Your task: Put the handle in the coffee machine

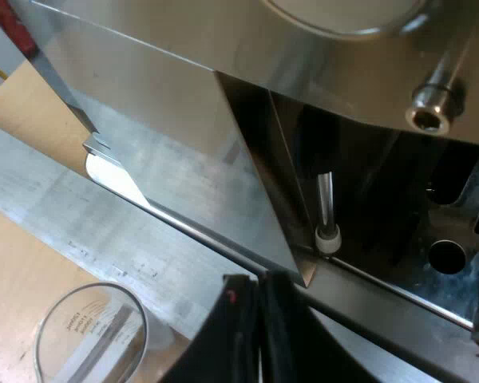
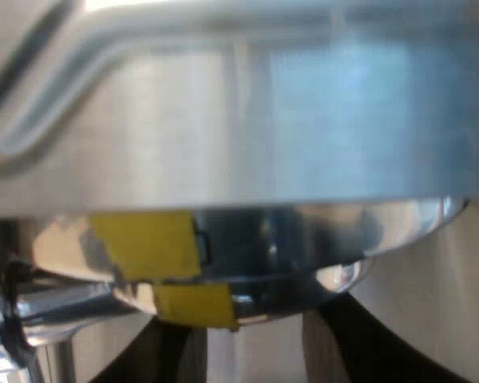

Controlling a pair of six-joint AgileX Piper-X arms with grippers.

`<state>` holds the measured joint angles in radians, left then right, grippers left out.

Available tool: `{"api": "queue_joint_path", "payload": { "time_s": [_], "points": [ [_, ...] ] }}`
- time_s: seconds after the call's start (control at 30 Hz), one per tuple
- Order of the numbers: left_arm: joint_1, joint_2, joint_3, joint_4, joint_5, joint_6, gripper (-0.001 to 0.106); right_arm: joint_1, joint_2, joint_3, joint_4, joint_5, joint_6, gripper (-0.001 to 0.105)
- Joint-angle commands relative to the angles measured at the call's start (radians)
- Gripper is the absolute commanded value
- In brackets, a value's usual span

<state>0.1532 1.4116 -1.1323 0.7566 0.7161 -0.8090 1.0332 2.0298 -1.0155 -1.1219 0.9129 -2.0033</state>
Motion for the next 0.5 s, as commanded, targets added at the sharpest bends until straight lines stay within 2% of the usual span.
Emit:
{"api": "queue_joint_path", "payload": {
  "time_s": [0.03, 0.1, 0.13, 0.2, 0.23, 0.4, 0.5],
  "points": [
    [-0.005, 0.010, -0.004, 0.000, -0.008, 0.005, 0.001, -0.006, -0.048, -0.021, -0.131, 0.027, 0.001, 0.031],
    [-0.014, 0.045, -0.004, 0.017, -0.094, 0.005, 0.001, -0.006, -0.048, -0.021, -0.131, 0.027, 0.001, 0.031],
    [-0.017, 0.048, -0.004, 0.022, -0.104, 0.008, 0.001, -0.006, -0.048, -0.021, -0.131, 0.027, 0.001, 0.031],
    [-0.017, 0.050, -0.004, 0.026, -0.109, 0.011, 0.001, -0.006, -0.048, -0.021, -0.131, 0.027, 0.001, 0.031],
    [-0.023, 0.056, -0.004, 0.114, -0.107, 0.088, 0.001, -0.006, -0.048, -0.021, -0.131, 0.027, 0.001, 0.031],
    [-0.041, 0.054, -0.004, 0.204, -0.104, 0.136, 0.001, -0.006, -0.048, -0.021, -0.131, 0.027, 0.001, 0.031],
    [-0.046, 0.054, -0.004, 0.234, -0.094, 0.136, 0.001, -0.006, -0.048, -0.021, -0.131, 0.027, 0.001, 0.031]
  ]
}}
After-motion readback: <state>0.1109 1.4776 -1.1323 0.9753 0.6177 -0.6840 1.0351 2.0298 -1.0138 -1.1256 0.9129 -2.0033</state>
